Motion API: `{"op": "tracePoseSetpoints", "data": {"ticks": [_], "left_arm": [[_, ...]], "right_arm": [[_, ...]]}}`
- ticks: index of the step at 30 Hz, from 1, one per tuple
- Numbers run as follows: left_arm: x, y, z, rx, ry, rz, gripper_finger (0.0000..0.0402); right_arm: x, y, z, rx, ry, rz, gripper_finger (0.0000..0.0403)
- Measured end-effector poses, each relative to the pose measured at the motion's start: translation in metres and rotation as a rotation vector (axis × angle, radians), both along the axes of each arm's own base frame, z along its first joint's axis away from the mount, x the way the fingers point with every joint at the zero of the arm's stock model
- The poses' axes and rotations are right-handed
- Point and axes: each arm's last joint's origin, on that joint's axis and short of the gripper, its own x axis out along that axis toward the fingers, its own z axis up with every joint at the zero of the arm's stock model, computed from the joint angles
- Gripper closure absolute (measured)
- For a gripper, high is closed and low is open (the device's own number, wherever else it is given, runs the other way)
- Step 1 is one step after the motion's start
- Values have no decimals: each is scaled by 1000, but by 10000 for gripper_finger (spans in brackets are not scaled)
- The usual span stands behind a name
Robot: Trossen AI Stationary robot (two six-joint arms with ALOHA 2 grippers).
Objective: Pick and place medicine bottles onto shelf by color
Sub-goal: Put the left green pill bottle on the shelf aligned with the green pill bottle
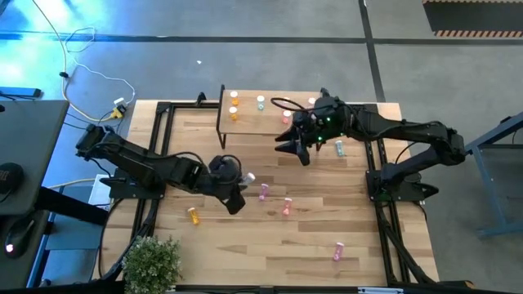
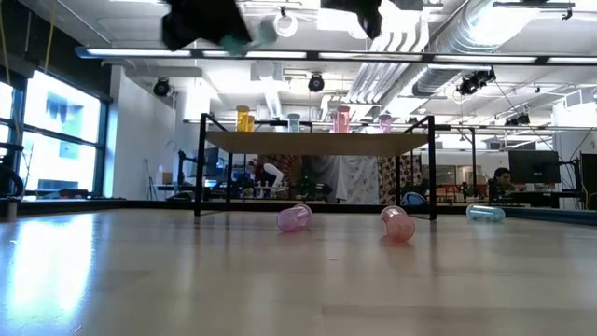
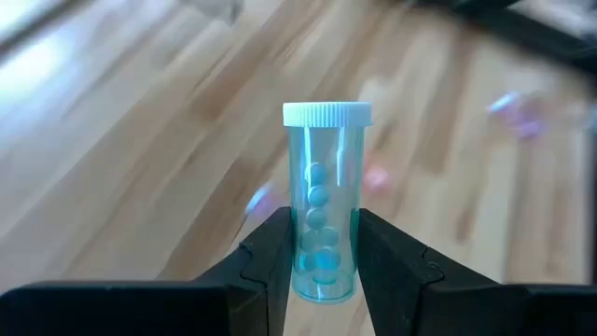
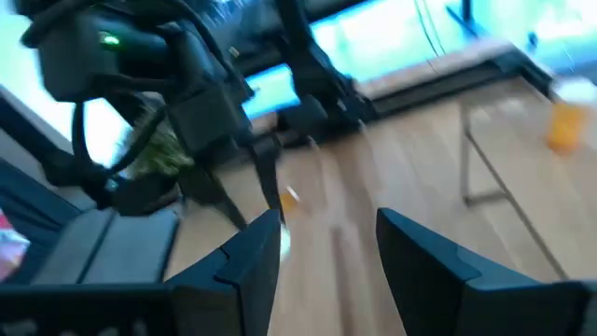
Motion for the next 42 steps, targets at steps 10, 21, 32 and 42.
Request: {"op": "tracePoseSetpoints", "data": {"ticks": [10, 21, 32, 42], "left_arm": [[11, -2, 23, 130, -188, -151, 305], [23, 4, 46, 235, -411, -161, 305], [28, 20, 62, 245, -576, -113, 305], [29, 37, 67, 260, -615, -52, 305]], "right_arm": [[9, 23, 25, 44, -256, 54, 231], [7, 30, 53, 60, -531, 140, 210], [1, 7, 64, 63, -584, 181, 182], [-7, 1, 68, -157, -322, 246, 176]]}}
